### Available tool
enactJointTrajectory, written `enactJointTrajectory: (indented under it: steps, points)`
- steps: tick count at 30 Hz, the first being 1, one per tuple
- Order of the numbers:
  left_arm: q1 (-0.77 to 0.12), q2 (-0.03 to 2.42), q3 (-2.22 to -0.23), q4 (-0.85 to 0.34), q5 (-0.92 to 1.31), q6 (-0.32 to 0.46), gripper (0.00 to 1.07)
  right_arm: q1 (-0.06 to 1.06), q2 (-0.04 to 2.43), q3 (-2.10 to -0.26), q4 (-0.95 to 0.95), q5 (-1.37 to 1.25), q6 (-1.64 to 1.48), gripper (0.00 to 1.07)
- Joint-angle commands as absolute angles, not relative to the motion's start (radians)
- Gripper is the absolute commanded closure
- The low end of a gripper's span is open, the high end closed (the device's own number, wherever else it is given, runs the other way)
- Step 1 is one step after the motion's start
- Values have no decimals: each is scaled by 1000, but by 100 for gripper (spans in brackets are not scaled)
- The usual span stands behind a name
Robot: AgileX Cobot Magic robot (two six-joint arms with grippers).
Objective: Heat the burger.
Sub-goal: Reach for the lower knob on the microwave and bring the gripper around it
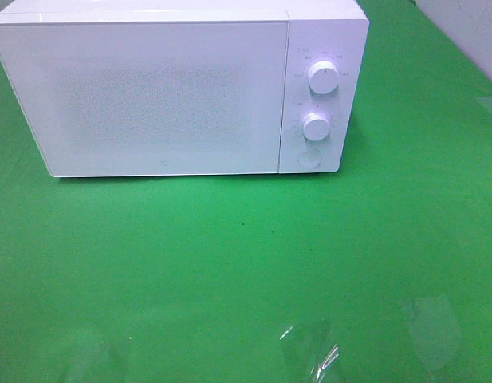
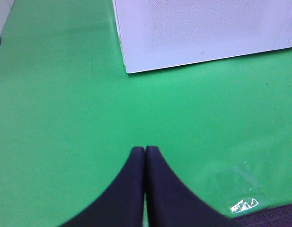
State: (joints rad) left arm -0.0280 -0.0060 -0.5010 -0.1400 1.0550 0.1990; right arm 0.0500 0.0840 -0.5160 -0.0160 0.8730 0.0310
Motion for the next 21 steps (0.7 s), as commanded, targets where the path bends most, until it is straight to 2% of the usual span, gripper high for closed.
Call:
enactJointTrajectory:
  steps: [1,10,18,21]
  points:
    - [-24,-16,-498,-145,1041,198,106,50,188,-524,-21,710,26,59]
    - [-24,-16,-498,-145,1041,198,106,50,377,-524,-21,546,26,58]
    - [-24,-16,-498,-145,1041,198,106,50,652,-524,-14,310,32,47]
    - [-24,-16,-498,-145,1041,198,106,50,697,-524,-14,251,45,46]
